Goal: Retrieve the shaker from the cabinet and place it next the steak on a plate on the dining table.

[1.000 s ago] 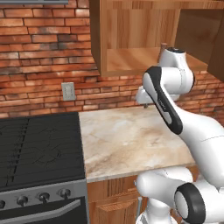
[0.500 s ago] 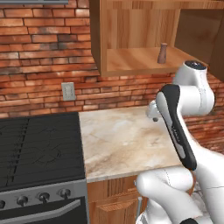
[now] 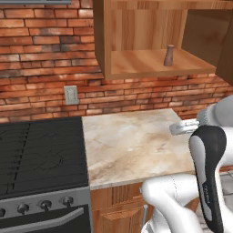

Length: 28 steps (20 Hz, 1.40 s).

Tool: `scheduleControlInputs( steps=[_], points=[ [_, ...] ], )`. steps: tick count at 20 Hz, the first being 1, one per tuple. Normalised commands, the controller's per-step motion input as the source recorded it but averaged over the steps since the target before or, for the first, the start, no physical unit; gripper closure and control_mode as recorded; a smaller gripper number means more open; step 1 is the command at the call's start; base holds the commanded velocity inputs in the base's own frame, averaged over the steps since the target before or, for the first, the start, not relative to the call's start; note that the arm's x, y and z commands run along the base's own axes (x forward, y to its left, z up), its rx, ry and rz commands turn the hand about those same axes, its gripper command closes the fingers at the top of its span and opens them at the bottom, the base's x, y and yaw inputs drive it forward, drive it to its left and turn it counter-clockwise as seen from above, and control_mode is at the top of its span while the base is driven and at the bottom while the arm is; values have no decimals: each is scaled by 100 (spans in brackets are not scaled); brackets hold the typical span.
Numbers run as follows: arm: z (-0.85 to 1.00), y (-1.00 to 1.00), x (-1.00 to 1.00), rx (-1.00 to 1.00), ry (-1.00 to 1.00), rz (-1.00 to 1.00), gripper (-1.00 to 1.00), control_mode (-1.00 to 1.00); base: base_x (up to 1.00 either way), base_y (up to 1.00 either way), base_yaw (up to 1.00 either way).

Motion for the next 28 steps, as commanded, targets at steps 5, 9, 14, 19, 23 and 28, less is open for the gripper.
scheduleControlInputs(
  steps=[5,9,14,19,23,28],
  points=[
    [66,-9,-44,0,-23,-3,-100,-100,0,0,0],
    [71,-18,-38,3,-3,-6,-100,-100,0,0,0],
    [73,-16,-21,0,-6,-4,-100,-100,0,0,0],
    [63,-12,0,0,-16,-8,-100,-100,0,0,0],
    [49,0,3,0,-20,-2,-100,-100,0,0,0],
    [33,0,8,0,-16,0,-100,-100,0,0,0]
  ],
)
